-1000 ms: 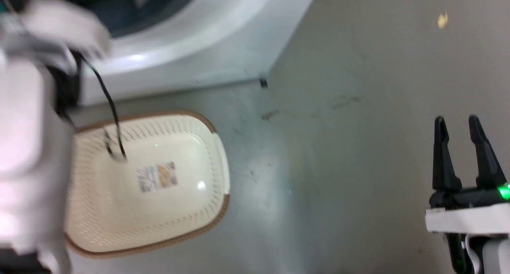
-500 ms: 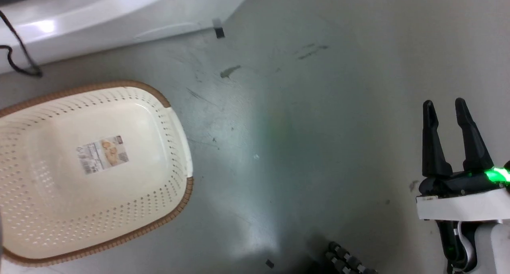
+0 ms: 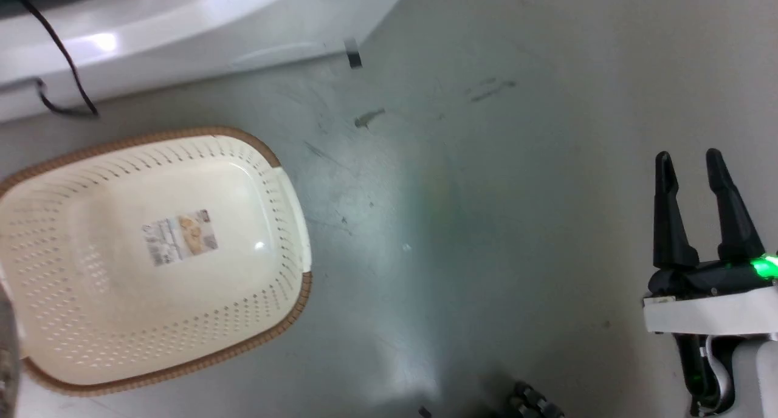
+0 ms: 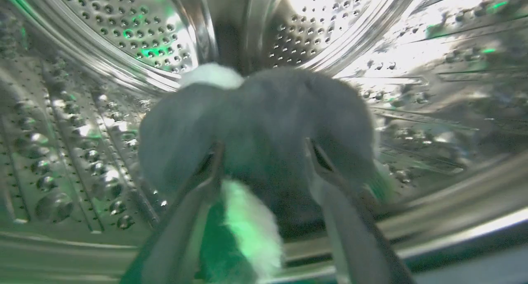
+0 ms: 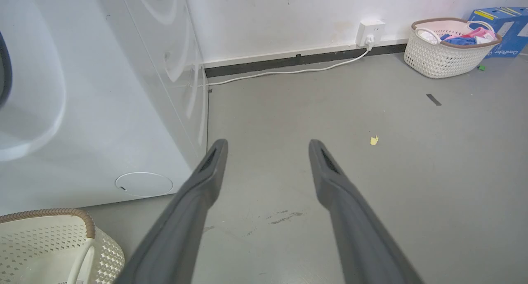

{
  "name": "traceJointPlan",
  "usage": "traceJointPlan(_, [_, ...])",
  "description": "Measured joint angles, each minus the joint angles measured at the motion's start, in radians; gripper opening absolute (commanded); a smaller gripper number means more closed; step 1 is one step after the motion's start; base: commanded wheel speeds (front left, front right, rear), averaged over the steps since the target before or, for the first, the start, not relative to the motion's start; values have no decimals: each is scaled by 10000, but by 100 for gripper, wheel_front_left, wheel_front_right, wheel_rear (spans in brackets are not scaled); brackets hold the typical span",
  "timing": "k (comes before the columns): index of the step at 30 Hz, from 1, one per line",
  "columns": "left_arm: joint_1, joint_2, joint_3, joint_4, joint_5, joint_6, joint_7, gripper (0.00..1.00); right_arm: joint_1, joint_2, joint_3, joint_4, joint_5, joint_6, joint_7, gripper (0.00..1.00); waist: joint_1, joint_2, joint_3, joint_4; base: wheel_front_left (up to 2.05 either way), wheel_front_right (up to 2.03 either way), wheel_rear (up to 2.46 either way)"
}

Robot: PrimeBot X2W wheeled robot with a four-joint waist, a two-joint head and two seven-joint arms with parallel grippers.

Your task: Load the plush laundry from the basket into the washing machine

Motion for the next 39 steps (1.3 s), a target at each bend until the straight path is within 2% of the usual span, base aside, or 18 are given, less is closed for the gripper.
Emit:
traceJointPlan(8, [1714, -880, -13, 694, -602, -441, -1919, 100, 327, 0, -483, -136, -899, 0, 0, 100, -1, 0, -1347, 546, 0, 0, 0])
traceJointPlan(13, [3296, -1467, 75, 370, -1009, -686, -2303, 100, 666, -2, -610, -316, -1406, 0, -2, 100, -3, 0, -2506, 988, 0, 0, 0])
traceJointPlan(20, [6499, -2353, 690, -2836, -1488, -940, -2353, 100, 1193, -17, -646, -408, -1714, 0, 0, 100, -4, -1, -4164, 1650, 0, 0, 0])
traceJointPlan(27, [9967, -3331, 780, -5762, -1202, -965, -2359, 100, 1837, -19, -393, -431, -1918, 0, -2, 100, -5, 0, -5597, 2301, 0, 0, 0])
traceJointPlan(34, [12517, -3802, 633, -7237, -838, -777, -2357, 100, 2476, -15, -63, -397, -1994, 0, -2, 100, -3, -1, -6597, 2802, 0, 0, 0])
traceJointPlan(39, [13714, -3906, 587, -7586, -616, -508, -2357, 100, 2753, -15, 186, -257, -2021, 0, -2, 100, -3, 0, -7040, 3015, 0, 0, 0])
